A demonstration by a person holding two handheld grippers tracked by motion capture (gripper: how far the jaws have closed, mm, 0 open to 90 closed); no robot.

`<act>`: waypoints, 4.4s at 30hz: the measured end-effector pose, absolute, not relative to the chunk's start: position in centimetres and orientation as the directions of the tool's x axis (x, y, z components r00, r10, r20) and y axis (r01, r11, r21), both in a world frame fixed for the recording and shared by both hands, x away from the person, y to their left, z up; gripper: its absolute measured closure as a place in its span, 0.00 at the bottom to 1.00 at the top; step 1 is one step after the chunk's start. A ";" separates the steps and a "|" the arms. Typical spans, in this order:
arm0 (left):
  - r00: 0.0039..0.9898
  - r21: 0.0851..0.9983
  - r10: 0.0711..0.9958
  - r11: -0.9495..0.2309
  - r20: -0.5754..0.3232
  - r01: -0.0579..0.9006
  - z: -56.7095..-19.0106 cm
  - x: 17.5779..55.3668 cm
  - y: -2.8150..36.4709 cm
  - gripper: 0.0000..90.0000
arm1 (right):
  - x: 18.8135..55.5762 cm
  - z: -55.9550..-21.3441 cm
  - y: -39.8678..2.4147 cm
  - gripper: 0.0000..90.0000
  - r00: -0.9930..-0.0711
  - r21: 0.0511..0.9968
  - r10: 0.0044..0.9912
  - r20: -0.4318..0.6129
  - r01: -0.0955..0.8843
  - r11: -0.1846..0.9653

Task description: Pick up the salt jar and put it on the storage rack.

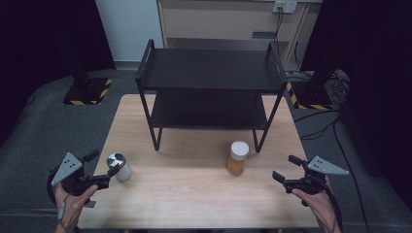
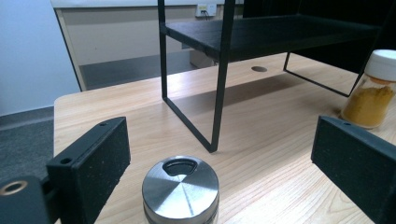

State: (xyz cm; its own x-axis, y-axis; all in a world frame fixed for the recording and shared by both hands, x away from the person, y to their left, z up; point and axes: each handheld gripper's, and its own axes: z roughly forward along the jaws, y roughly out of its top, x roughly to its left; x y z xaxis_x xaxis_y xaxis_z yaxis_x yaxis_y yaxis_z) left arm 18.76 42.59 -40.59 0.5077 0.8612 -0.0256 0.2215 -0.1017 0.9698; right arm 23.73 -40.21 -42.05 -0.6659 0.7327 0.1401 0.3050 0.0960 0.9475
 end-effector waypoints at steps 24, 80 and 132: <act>0.514 0.970 0.857 -0.102 -0.028 0.222 -40.5 18.8 42.4 0.03 | 23.7 -42.8 -40.8 0.06 -0.662 0.956 0.732 0.161 0.290 0.052; 0.660 0.873 0.749 -0.360 0.059 0.331 -28.9 19.2 49.0 0.02 | 23.2 -43.2 -40.8 0.07 -0.661 0.965 0.728 0.181 0.261 -0.004; 0.726 0.768 0.687 -0.457 -0.015 0.448 -37.3 30.3 44.6 0.36 | 23.2 -43.3 -40.8 0.07 -0.661 0.966 0.731 0.170 0.259 0.010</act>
State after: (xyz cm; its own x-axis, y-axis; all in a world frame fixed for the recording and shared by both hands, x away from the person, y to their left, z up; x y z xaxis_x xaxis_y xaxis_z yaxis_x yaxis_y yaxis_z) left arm 30.33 44.61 -37.27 0.7261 0.6874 -0.0151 0.4485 -0.4568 0.7682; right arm 23.25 -40.84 -43.33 -0.6612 0.7307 0.1700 0.2595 0.0101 0.9657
